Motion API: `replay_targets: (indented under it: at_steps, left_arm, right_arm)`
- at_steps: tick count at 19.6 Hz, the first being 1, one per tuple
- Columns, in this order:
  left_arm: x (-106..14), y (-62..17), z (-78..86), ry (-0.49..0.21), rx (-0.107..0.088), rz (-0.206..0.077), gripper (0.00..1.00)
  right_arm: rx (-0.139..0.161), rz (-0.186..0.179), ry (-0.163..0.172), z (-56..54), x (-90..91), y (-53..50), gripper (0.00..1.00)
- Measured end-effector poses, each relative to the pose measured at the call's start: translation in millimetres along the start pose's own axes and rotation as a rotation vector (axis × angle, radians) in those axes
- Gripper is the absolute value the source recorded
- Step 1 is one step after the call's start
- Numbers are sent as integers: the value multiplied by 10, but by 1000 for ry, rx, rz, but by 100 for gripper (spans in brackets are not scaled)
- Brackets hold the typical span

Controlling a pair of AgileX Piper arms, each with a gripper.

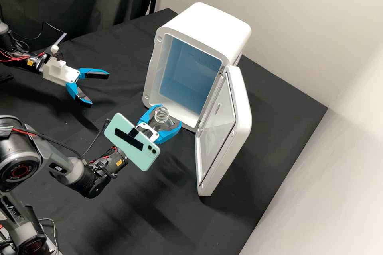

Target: Place the flask in the incubator

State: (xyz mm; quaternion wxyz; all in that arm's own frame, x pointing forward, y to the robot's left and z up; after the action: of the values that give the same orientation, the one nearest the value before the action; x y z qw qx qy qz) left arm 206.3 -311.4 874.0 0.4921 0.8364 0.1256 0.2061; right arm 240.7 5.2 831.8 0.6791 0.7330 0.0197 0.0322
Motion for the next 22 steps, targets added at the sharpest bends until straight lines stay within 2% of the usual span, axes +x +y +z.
replay_targets:
  at_steps: [2, 6, 11, 16, 22]
  left_arm:
    - [-13, 47, 7, -2, -12, 20, 100]
    - [-34, 117, 27, -9, -9, 49, 100]
    - [-36, 123, 29, -10, -11, 52, 100]
    - [-34, 121, 38, -14, -11, 51, 100]
    - [-46, 158, 69, -28, -12, 66, 100]
  right_arm:
    - [1, -1, -2, 3, 2, -5, 0]
    - [-8, -8, 4, -11, 5, -21, 0]
    - [-10, -14, -2, 7, 10, -35, 0]
    - [-1, -39, -9, 13, 32, -112, 0]
    - [-51, -36, -12, 14, 235, -185, 0]
